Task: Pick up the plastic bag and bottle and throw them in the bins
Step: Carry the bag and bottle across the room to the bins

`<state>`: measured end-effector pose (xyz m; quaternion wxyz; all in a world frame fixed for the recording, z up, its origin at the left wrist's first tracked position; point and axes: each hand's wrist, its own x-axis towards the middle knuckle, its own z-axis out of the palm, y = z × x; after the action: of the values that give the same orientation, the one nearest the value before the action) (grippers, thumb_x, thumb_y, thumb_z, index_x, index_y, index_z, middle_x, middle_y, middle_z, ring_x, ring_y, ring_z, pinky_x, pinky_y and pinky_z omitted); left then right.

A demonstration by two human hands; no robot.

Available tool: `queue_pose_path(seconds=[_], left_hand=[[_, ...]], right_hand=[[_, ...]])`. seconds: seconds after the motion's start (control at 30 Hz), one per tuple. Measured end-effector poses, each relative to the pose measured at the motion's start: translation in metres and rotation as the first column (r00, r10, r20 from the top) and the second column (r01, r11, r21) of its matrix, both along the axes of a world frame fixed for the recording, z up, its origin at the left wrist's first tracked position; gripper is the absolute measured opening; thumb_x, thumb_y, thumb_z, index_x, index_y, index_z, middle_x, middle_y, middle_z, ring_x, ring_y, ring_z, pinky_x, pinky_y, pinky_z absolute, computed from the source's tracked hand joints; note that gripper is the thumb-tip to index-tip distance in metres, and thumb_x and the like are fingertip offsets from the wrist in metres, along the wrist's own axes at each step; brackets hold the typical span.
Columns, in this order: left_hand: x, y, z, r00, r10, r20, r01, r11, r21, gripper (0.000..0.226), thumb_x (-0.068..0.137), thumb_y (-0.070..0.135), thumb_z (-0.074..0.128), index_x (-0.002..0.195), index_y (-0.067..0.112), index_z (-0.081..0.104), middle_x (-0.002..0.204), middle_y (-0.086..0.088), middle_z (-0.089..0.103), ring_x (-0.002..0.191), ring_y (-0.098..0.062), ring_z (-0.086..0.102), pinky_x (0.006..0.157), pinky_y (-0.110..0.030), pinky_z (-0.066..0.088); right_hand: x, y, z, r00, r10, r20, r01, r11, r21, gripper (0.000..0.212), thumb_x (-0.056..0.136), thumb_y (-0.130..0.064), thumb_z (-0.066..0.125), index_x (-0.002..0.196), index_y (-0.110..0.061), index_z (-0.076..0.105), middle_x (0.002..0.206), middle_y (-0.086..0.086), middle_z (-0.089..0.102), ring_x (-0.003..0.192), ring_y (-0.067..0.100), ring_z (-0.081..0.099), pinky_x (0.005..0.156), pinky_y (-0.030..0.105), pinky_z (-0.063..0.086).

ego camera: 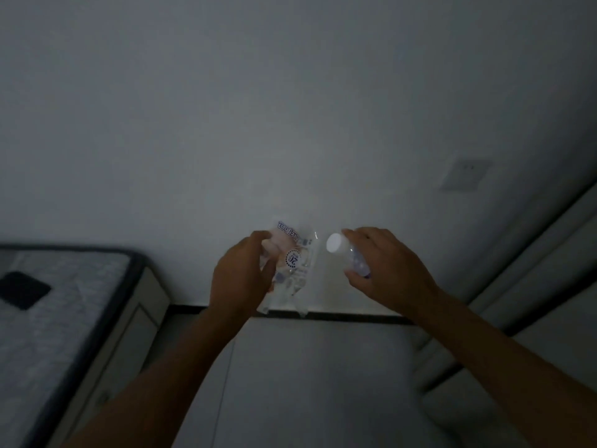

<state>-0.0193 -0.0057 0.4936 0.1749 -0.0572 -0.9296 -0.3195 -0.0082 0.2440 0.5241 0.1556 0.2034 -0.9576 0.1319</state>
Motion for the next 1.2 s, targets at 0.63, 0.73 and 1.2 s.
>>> queue_pose_path(seconds=[0.63,0.73,1.2], left_hand=[[0.035,-0.059,0.484,0.906,0.110,-0.408,-0.140,0.989,-0.045,0.036,0.082,0.029,0.070,0.115,0.023,0.058,0.092,0.009,0.067,0.068,-0.010,0.055,0.060,-0.025,0.041],[0.047,-0.087,0.506,0.884,0.137,-0.446,-0.182,0.982,-0.058,0.035,0.082,0.030,0.069,0.114,0.023,0.057,0.092,0.009,0.067,0.067,-0.009,0.056,0.060,-0.025,0.042],[0.119,-0.294,0.513,0.809,0.361,-0.464,-0.455,0.884,-0.107,0.038,0.081,0.034,0.071,0.115,0.024,0.056,0.089,0.010,0.066,0.069,-0.013,0.057,0.061,-0.027,0.041]], right_hand=[[0.023,-0.048,0.479,0.926,0.095,-0.364,-0.121,0.991,-0.049,0.064,0.072,-0.037,0.070,0.128,-0.016,0.046,0.115,0.009,0.061,0.099,0.029,0.057,0.079,0.046,0.053],[0.026,-0.076,0.500,0.907,0.124,-0.402,-0.151,0.988,-0.037,0.064,0.073,-0.037,0.070,0.129,-0.016,0.046,0.116,0.008,0.060,0.100,0.029,0.056,0.080,0.046,0.052],[0.025,-0.298,0.502,0.821,0.414,-0.394,-0.471,0.880,-0.056,0.064,0.076,-0.037,0.066,0.132,-0.016,0.043,0.121,0.005,0.057,0.107,0.023,0.052,0.080,0.038,0.052]])
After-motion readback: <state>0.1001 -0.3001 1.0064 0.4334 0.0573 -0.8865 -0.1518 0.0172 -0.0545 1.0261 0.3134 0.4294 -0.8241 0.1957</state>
